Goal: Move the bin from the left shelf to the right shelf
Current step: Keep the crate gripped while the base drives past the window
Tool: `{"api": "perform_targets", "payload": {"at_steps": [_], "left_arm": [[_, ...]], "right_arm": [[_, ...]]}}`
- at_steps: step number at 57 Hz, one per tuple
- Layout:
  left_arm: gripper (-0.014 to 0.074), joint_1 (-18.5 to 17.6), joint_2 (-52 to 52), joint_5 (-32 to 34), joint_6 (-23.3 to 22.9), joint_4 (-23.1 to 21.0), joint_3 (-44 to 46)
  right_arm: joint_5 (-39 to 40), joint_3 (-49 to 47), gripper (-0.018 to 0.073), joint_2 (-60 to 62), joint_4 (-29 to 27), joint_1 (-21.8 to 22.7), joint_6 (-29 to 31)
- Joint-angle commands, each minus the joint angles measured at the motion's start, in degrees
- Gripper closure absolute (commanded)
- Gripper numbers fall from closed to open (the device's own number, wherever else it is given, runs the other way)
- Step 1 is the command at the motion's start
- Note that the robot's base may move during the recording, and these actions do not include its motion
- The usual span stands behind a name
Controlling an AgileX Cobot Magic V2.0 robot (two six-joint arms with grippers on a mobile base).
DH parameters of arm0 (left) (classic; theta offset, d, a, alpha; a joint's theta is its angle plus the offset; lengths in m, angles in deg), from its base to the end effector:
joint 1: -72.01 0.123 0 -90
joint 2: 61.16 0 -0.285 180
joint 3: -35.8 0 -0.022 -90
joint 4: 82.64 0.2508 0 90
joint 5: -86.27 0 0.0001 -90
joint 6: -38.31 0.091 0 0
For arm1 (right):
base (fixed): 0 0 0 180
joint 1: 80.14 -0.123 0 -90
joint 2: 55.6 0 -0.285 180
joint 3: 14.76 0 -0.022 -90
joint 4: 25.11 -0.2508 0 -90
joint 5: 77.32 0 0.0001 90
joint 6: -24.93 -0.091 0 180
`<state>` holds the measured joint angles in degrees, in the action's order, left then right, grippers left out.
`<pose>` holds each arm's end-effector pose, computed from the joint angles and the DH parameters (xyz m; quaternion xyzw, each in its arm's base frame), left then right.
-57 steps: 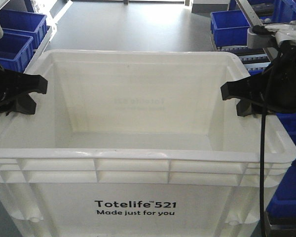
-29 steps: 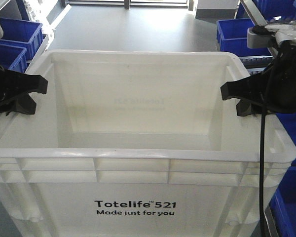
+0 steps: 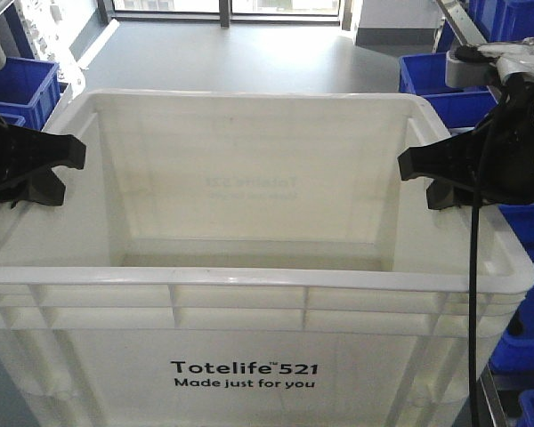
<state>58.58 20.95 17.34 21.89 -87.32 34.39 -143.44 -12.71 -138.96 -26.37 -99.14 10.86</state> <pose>0.2411 -0.0647 0.3750 -0.0305 0.9700 -0.1004 0.2195 0.2439 0.0859 0.3681 -0.0398 0.9684 0.0804 0.2326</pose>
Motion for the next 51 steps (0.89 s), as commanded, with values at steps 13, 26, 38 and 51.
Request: {"api": "perform_targets", "payload": {"at_steps": [13,26,38,51], "left_arm": [[0.0603,0.25,-2.21,4.18,0.76,2.82,2.16],[0.0603,0.25,-2.21,4.18,0.76,2.82,2.16],[0.0603,0.25,-2.21,4.24,0.76,2.82,2.16],[0.0603,0.25,-2.21,4.19,0.76,2.82,2.16]], "right_arm": [[3.34,-2.48,0.0559,2.58,2.02,0.26,1.38],[3.34,-2.48,0.0559,2.58,2.02,0.26,1.38],[3.34,-2.48,0.0559,2.58,2.02,0.26,1.38],[3.34,-2.48,0.0559,2.58,2.02,0.26,1.38]]}}
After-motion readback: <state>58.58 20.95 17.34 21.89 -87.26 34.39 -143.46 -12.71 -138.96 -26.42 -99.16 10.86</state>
